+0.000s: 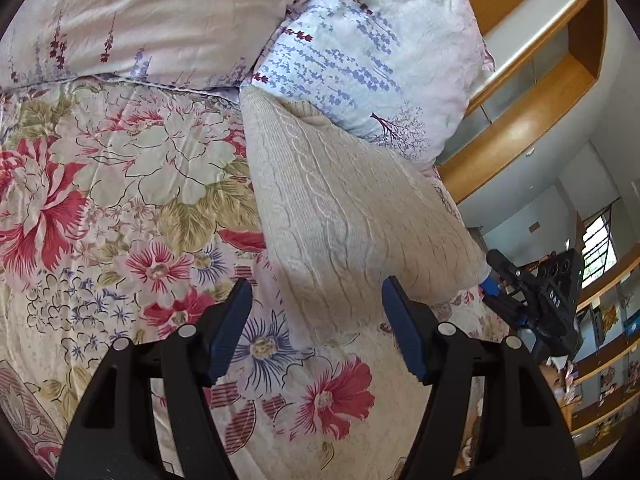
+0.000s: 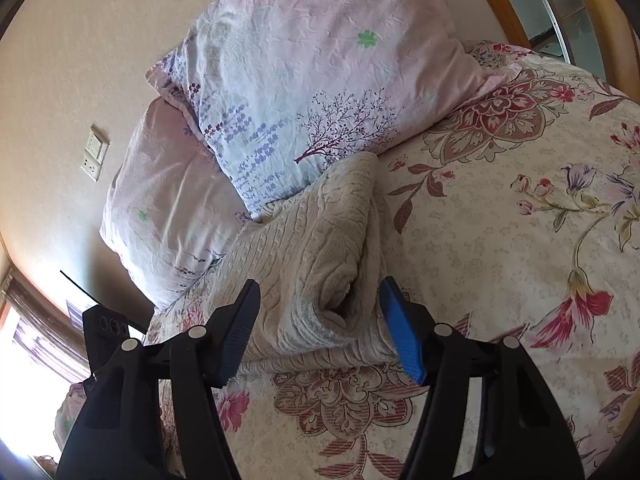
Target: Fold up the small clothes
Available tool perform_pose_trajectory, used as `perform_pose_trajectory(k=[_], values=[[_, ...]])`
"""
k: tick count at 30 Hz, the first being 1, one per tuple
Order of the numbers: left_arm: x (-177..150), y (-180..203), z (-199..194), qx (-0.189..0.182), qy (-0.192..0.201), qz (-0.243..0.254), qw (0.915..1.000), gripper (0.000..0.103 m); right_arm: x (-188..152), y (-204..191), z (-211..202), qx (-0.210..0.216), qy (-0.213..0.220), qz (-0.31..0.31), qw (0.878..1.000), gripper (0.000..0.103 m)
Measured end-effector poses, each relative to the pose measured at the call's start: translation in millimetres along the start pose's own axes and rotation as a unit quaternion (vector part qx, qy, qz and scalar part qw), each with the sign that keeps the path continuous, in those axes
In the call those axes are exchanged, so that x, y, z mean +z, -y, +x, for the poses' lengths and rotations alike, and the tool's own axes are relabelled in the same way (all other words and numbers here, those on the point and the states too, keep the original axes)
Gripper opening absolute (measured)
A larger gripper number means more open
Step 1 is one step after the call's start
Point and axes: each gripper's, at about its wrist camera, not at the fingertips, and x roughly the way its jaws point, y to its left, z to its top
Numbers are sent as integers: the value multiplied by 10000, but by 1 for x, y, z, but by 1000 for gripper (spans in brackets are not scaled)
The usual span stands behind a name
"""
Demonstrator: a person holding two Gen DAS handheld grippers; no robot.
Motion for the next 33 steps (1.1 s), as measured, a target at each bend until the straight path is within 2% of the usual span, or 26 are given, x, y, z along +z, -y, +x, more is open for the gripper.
perform_pose_trajectory(k=[2,4,7,12,15,17,21,23,25,28,30,33], values=[[-9,10,1,165,6,460,9988,66,-2,0,2,-28,-24,-48,10000,48],[-17,20,5,427,-18,913,9949,66,-4,-4,4,-177,-19,-197,9996,31],[-25,29,13,805,-25,1338,9877,66,-5,-10,3,-347,106,-450,9983,17],[-31,26,23,1158,-128,1586,9804,66,-2,-25,-9,-439,437,-771,9951,13],[-34,21,28,1398,-227,1623,9765,66,-3,-29,-6,-487,380,-907,9940,13],[-33,17,30,1370,-246,1514,9786,66,-6,-29,0,-542,236,-959,9936,13],[-30,13,29,1281,-184,1335,9826,66,-8,-24,10,-563,0,-865,9947,21],[-29,12,30,1318,-161,1309,9825,68,-8,-24,15,-637,-52,-926,9937,16],[-28,12,30,1360,-132,1301,9820,69,-7,-26,12,-705,66,-959,9929,11],[-26,9,28,1344,-119,1207,9835,69,1,-33,-15,-420,557,-794,9944,10],[-26,8,26,1308,-109,1173,9844,69,2,-38,-29,-310,722,-854,9932,10],[-26,6,25,1278,-109,1148,9851,69,-8,-35,-24,-730,525,-1065,9902,10]])
